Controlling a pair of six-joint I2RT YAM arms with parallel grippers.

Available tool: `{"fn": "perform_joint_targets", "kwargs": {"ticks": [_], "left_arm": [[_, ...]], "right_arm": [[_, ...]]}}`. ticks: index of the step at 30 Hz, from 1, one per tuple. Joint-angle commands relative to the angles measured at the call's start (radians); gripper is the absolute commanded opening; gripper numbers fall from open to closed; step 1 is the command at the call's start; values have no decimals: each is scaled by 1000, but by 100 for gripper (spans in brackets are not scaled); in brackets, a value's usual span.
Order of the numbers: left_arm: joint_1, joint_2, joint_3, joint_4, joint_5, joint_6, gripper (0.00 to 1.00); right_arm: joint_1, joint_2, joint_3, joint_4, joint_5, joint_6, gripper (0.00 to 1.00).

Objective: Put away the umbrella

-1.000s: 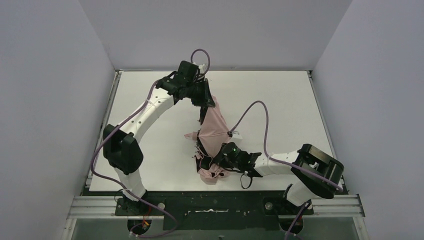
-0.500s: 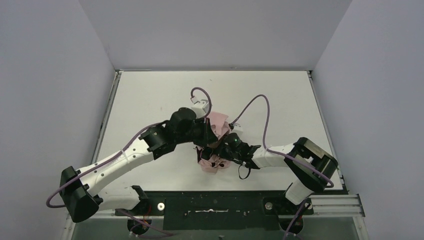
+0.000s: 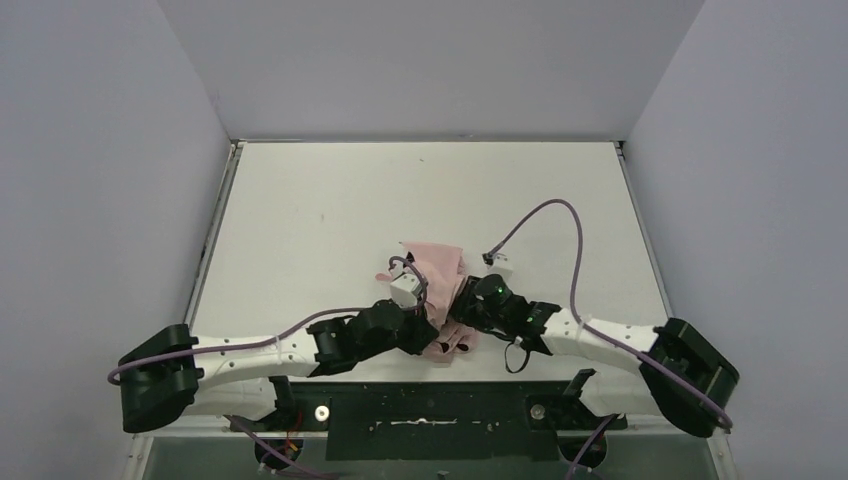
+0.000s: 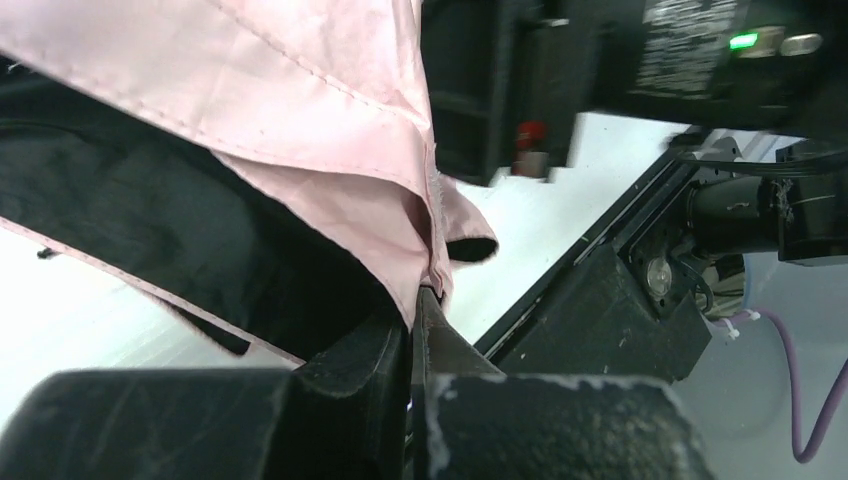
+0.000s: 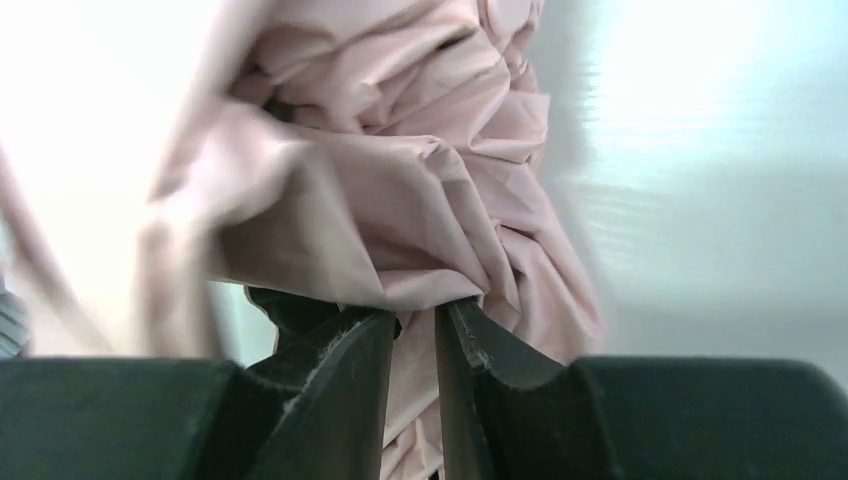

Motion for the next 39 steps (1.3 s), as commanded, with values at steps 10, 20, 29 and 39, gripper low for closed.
{"fn": "perform_joint_targets", "kwargs": {"ticks": [10,20,29,39], "left_arm": [[-84,267,-35,364,-63,-44,0],[-119,353,-82,454,-72,-90,0],[-131,346,-89,443,-89,-91,0],[-131,338,-97,435,-93,-94,0]], "right_arm": [[-9,-536,83,-475,21,-100,14],[-10,-384,113,-289,-152,-90,13],[-8,-292,103,-251,-236,-102,34],[-8,-278,37,-211,-322,-81,51]]}}
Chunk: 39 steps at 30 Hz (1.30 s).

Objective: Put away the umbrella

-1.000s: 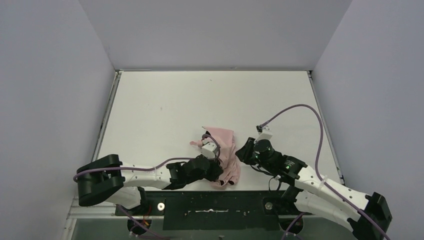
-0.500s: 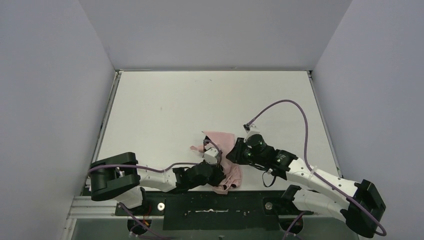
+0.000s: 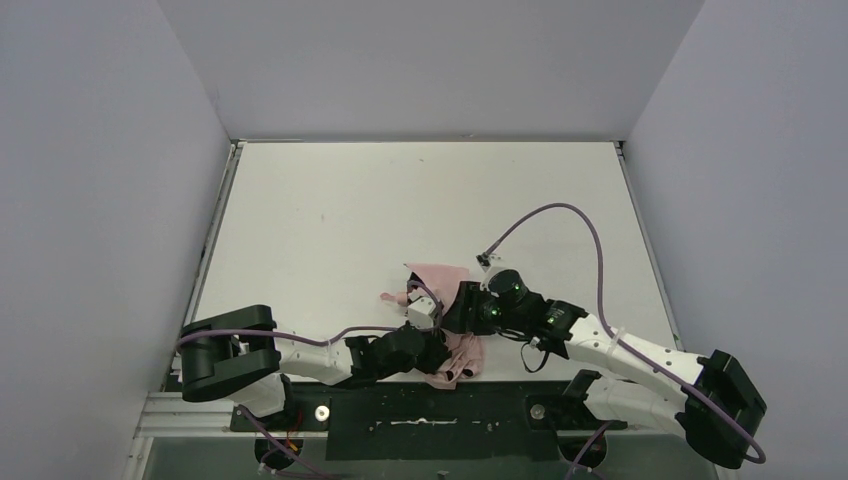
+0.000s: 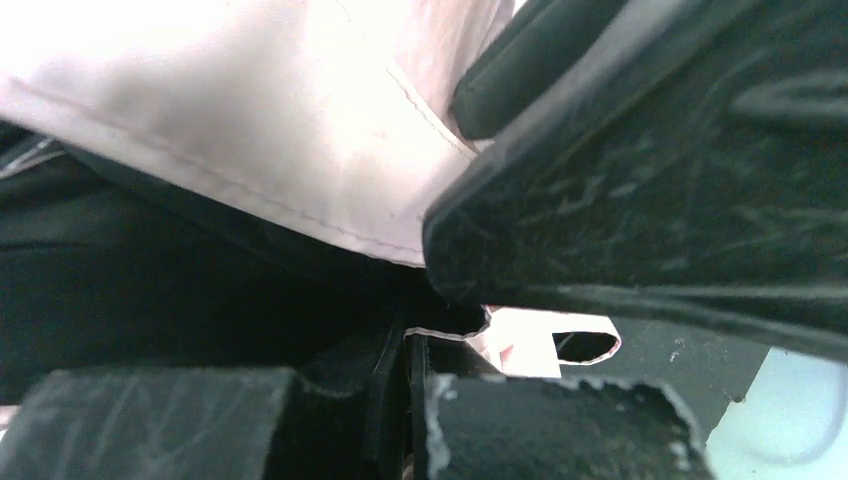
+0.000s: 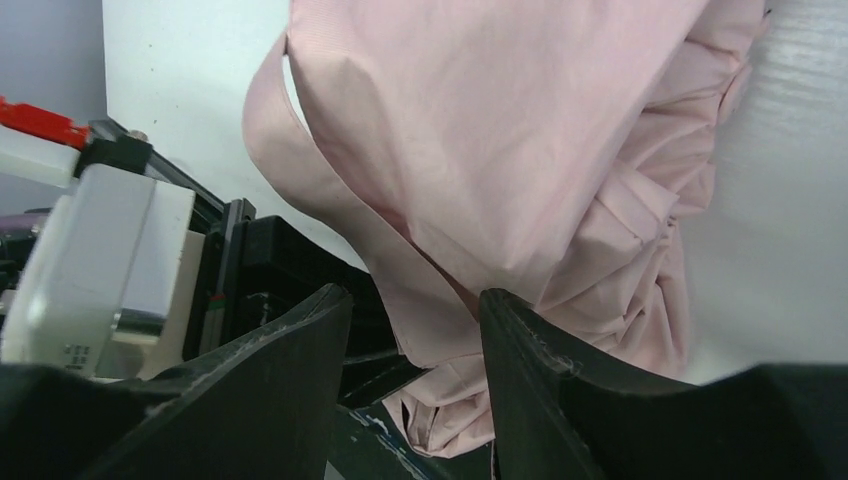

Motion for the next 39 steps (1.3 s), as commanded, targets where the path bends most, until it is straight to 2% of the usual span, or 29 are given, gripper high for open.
{"fn": "perform_joint_targets", "kwargs": {"ticks": [1,5,11,15,21,29,33,37,39], "left_arm": [[-8,-12,-6,20,-10,-4,0],[-8,-17,-14,26,-11,-6,0],[-8,-20,-16,24,-12,-6,0],[-9,-20,-15,24,-11,-6,0],[-8,-20,-18,24,-15,-8,0],[-9,-21,-17,21,-19,-8,0],[-8,-17,-16,20,-17,-4,0],[-8,-20,-19,23,-12,-9,0],[-9,-19,-18,23,-7,-9,0]], "right_arm": [[-2,7,-27,79,-57,13,50],[-2,27,-49,133,-101,37,41],[-3,0,-79,164,-148,51,22],[-1,-77,-101,99,-177,34,12],[-2,-208,-141,-63,-202,21,5],[5,-240,-144,-213,-227,-10,8],[2,-319,-76,-283,-103,-43,31],[-11,-274,-29,-162,-74,-55,43],[-12,-217,-8,-79,-71,-65,45]]}}
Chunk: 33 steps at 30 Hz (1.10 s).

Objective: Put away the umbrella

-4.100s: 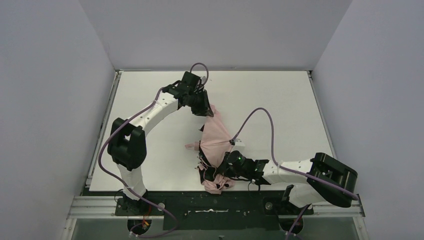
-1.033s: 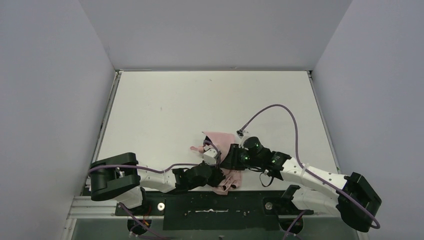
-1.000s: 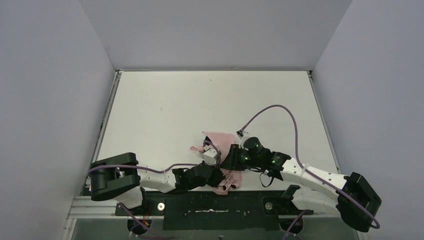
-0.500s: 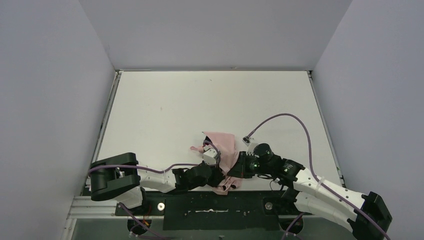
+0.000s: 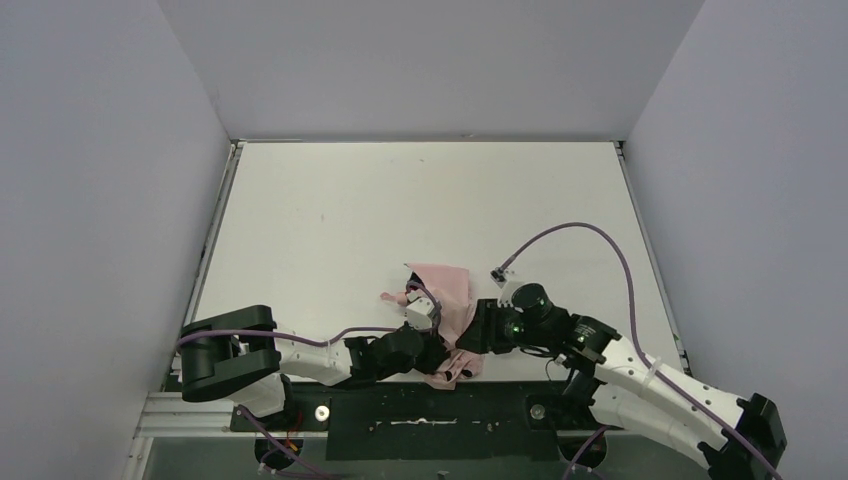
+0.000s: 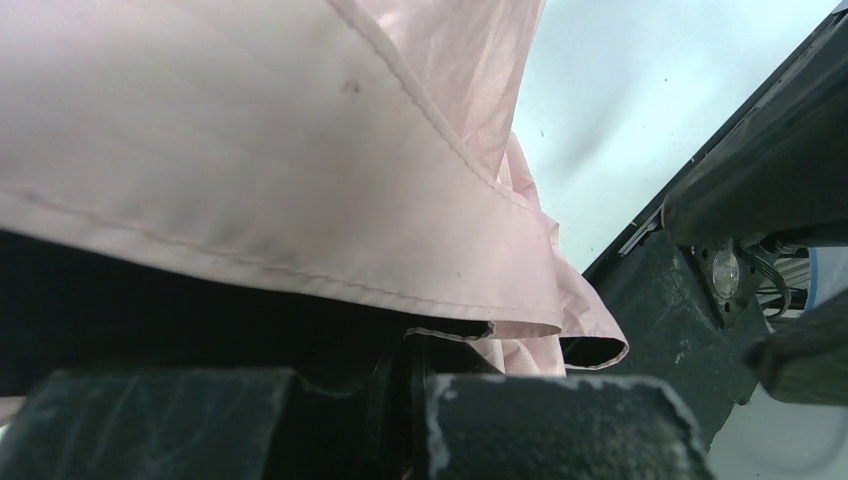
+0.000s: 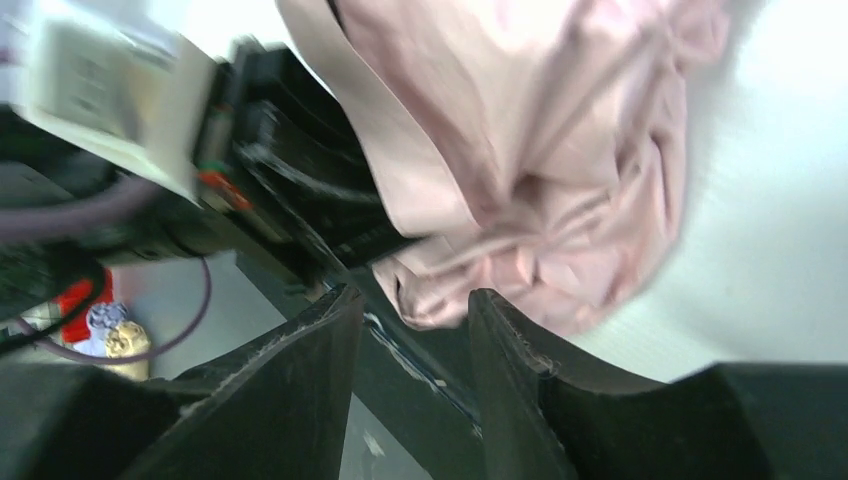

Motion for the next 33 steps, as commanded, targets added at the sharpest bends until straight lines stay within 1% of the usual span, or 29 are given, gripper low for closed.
{"fn": "perform_joint_targets", "kwargs": {"ticks": [1,5,8,13,20,24,26,28,33], "left_arm": [[-8,-19,-7,17,5,0,0],[-7,-19,-8,19,7,0,0],[-8,-20,-8,20,10,3,0],[-8,-27,-15,23,11,4,0],[-10,-27,-16,29,13,3,0],[-10,-20,-11,31,13,4,0],[-10,-21,-9,28,15,5,0],[-11,-21,-11,28,13,4,0],[-10,-18,-11,33,11,0,0]], "right_arm": [[-11,99,94,203,57,-45,45],[-25,235,145,319,37,-63,44],[-27,299,162,383,30,-61,45],[-50,349,165,425,47,-48,46],[-74,408,162,537,-61,-39,46],[-76,438,161,578,-119,-35,43],[-76,455,160,591,-138,-30,40],[-76,473,157,607,-154,-25,35],[-78,459,143,592,-156,-28,15]]}}
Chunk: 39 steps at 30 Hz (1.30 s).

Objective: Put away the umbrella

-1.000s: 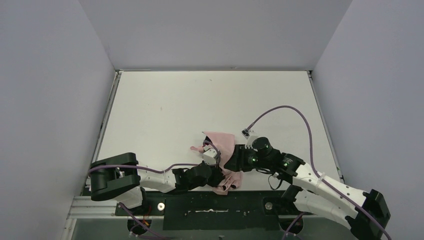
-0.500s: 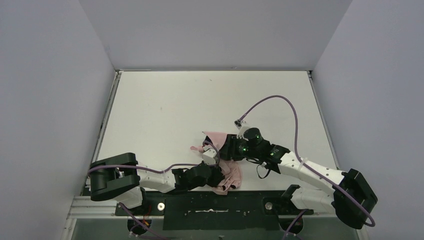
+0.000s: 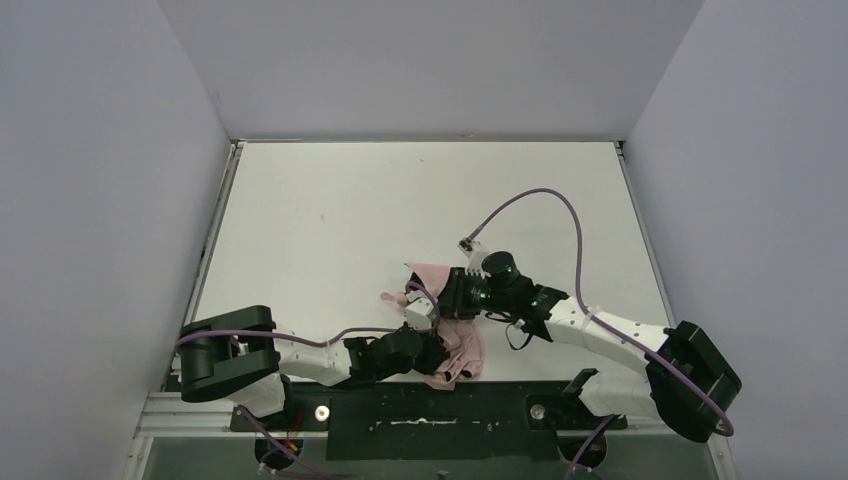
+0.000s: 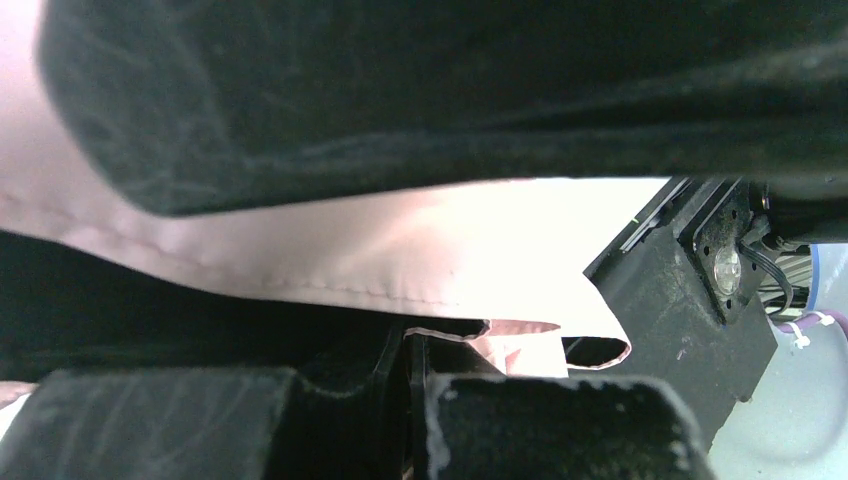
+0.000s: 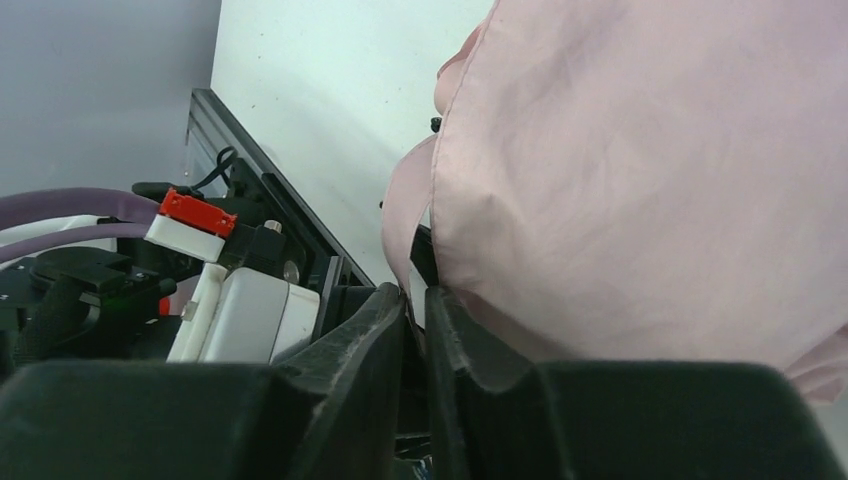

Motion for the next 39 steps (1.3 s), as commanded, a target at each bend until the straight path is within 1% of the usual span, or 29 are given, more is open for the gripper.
{"fn": "perform_joint_targets", "kwargs": {"ticks": [1,3,5,7,10,17,20,22,26,29,32,36,37,39], "left_arm": [[-9,-15,-6,31,10,1,0],[-10,-16,-11,32,3,-1,0],[-8,-11,-13,38,-1,-1,0],[-8,-11,-10,40,1,-2,0],[-9,-14,-12,40,5,-2,0],[-8,-3,-13,55,5,-6,0],[-8,3,-10,58,5,-4,0],[-8,11,-10,62,6,-5,0],[-8,15,-11,68,5,-9,0],[-8,21,-14,74,4,-13,0],[-7,23,-14,74,5,-13,0],[-7,23,-14,65,5,-13,0],[-7,22,-14,65,4,-14,0],[-7,26,-12,64,7,-12,0]], "right_arm": [[-2,-29,14,55,-24,-7,11],[-7,-61,-1,26,-5,-8,4],[-10,-118,-14,-33,28,-15,0],[-10,-194,-25,-117,63,-22,0],[-10,-304,-45,-238,76,-20,0],[17,-571,-138,-464,9,63,0],[60,-642,-158,-535,-35,94,0],[109,-678,-168,-578,-19,119,0],[214,-676,-184,-639,9,155,7],[263,-641,-196,-655,-20,162,14],[296,-609,-172,-730,-15,141,27],[303,-597,-83,-887,49,91,42],[304,-594,-63,-923,74,84,44],[303,-591,-8,-1006,172,76,44]]}}
